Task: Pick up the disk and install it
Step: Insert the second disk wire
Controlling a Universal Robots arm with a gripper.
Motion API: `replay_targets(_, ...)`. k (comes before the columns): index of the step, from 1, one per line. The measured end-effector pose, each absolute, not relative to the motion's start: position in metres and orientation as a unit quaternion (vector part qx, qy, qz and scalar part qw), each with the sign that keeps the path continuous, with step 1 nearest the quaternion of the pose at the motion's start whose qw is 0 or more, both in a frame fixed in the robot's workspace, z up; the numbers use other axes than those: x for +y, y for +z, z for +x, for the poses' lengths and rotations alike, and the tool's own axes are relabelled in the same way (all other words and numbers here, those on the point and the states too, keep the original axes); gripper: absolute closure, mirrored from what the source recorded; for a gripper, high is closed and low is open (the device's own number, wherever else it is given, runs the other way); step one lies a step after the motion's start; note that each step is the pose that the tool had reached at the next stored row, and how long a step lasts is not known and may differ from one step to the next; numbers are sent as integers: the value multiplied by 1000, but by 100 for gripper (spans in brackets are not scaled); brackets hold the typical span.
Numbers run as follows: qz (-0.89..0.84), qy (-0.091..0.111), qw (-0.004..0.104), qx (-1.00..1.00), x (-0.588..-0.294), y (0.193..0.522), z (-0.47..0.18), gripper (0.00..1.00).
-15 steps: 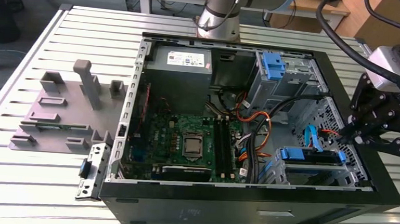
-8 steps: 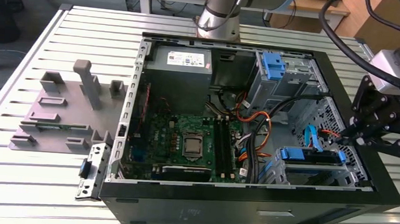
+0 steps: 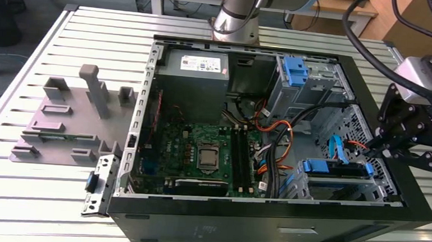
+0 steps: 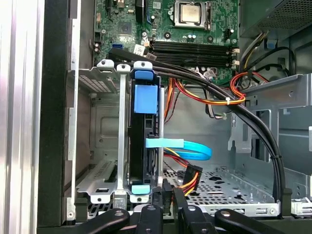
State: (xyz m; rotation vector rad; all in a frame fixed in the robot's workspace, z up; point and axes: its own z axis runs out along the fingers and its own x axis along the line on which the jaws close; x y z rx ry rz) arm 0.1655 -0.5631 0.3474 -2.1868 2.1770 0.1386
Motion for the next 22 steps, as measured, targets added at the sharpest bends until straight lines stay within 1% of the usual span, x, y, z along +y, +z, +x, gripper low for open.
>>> replay_targets(19, -708, 45, 26, 705, -562, 345, 165, 77)
replay_targets(20, -708, 45, 26, 705, -562, 345, 165, 78)
replay_targets(21, -708, 45, 26, 705, -562, 345, 165, 84)
replay_targets(22, -708, 45, 26, 705, -562, 345, 165, 84)
